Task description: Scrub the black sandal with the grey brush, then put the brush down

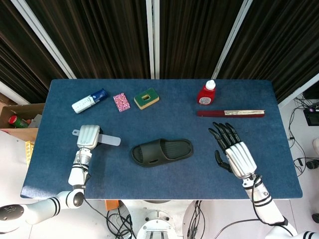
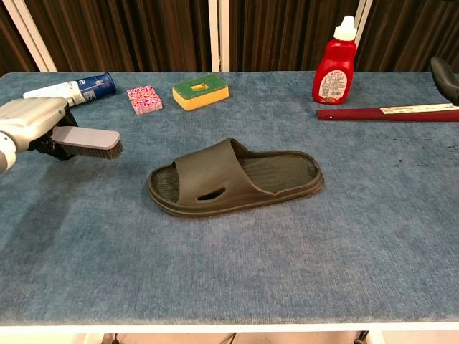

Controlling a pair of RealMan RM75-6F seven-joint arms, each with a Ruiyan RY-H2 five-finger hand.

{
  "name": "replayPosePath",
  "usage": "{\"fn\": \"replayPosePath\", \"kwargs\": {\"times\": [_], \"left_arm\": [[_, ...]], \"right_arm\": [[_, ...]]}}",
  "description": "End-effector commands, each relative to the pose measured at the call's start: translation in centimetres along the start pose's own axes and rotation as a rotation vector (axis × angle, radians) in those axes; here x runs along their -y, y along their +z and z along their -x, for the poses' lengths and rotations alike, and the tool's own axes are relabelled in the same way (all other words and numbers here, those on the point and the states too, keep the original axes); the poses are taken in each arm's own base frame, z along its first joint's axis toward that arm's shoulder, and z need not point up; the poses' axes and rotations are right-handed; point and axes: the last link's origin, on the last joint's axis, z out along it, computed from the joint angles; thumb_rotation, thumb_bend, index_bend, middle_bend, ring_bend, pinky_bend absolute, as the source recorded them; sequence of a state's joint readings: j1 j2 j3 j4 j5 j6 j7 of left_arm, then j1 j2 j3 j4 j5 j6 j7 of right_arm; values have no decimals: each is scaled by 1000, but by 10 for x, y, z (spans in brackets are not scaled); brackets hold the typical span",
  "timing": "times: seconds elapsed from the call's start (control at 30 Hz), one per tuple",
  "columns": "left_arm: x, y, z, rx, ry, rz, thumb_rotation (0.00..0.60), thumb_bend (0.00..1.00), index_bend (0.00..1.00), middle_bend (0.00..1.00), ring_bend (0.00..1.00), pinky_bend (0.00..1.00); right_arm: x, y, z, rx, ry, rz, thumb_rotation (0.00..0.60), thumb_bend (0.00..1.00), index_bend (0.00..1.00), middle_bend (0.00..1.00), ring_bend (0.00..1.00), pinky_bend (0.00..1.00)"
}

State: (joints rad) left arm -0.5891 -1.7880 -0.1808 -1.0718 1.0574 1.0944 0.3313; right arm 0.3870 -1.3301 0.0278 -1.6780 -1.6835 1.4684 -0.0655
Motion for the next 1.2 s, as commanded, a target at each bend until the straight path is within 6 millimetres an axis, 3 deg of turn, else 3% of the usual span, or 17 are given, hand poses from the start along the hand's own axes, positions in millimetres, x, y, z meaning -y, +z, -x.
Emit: {"fn": "replayPosePath", "kwargs": {"times": [0.03, 0.47, 0.6, 0.7, 0.93, 1.2], "left_arm": [[1, 0, 6, 9, 27, 15, 600, 476, 1000, 1000, 1000, 1000], [8, 0, 10, 8, 94, 40, 600, 472, 811, 997, 1000, 1000], [10, -2, 12, -1, 101, 49, 600, 472, 757, 918, 972, 1000], [13, -3, 13, -6, 119, 53, 600, 472, 673, 818, 872, 973], [19, -5, 11, -41, 156, 62, 597, 472, 500, 550, 558, 743], [27, -8, 12, -30, 183, 69, 549, 472, 393, 438, 417, 680]], "right_arm": [[0, 0, -1, -3, -1, 0, 600, 598, 0, 0, 0, 0], [-1, 2, 0, -1, -7, 17, 600, 587, 0, 0, 0, 0], [-2, 1, 0, 1, -7, 21, 600, 581, 0, 0, 0, 0], [-2, 0, 0, 2, -8, 22, 600, 578, 0, 0, 0, 0], [-2, 0, 2, 7, -10, 25, 600, 574, 0, 0, 0, 0], [-2, 0, 3, 9, -14, 26, 600, 575, 0, 0, 0, 0]]}}
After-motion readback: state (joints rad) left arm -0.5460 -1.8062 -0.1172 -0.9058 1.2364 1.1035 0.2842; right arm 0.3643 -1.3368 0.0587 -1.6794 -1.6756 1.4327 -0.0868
